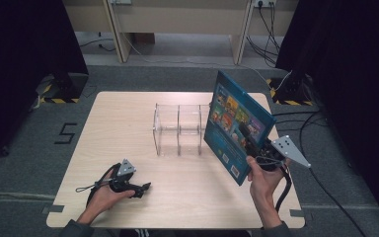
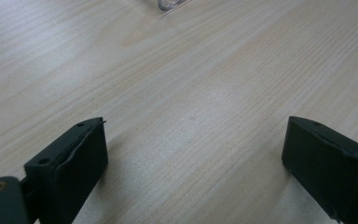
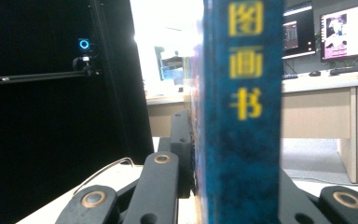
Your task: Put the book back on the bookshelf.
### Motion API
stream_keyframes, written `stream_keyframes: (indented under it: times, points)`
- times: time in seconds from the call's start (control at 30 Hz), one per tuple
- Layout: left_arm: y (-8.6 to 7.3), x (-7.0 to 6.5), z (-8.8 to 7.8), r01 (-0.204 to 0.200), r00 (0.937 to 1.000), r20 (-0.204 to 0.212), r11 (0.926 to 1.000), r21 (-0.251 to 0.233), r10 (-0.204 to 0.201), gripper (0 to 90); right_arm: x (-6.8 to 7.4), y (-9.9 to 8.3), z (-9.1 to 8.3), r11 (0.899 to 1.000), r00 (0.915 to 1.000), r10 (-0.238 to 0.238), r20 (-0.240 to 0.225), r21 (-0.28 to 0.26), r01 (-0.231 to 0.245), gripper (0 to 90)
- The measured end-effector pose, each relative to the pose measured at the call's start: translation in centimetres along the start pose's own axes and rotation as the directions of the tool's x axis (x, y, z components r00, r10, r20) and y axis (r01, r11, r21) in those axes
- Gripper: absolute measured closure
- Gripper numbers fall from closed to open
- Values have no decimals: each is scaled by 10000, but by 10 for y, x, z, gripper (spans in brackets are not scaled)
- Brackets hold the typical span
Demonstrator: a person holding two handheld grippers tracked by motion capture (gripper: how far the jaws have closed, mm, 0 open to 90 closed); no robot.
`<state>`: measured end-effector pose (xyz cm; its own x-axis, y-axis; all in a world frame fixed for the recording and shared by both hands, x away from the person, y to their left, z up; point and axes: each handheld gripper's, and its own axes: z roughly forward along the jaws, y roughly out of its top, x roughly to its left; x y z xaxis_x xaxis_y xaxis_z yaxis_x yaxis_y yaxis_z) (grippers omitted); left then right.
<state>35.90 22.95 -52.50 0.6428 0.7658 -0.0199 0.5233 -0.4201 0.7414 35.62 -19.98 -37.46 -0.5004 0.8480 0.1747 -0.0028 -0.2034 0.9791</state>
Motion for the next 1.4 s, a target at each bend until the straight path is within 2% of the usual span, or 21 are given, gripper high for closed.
stream_keyframes:
  times: [0.33, 0.77, 0.97, 1.13, 1.4]
  points:
    - [0, 0, 0, 17, 10000, -26, 10000, 4, -17, 60, 1, -6, 22, 9997, 9991, -255, 348, 79, 252, 823]
    - [0, -1, 0, 28, 10000, -28, 10000, 8, -28, 57, 0, -17, 43, 9996, 9979, -257, 597, 162, 248, 823]
    - [0, -1, 0, 25, 10000, -32, 10000, 9, -25, 57, -2, -22, 52, 9992, 9961, -389, 789, 153, 378, 823]
    - [0, -1, 0, 21, 10000, -27, 10000, 12, -21, 56, 0, -26, 56, 9993, 9956, -341, 871, 172, 327, 823]
    - [0, -1, 0, 8, 10000, -18, 10000, 18, -8, 55, 3, -34, 64, 9988, 9939, -492, 985, -28, 497, 823]
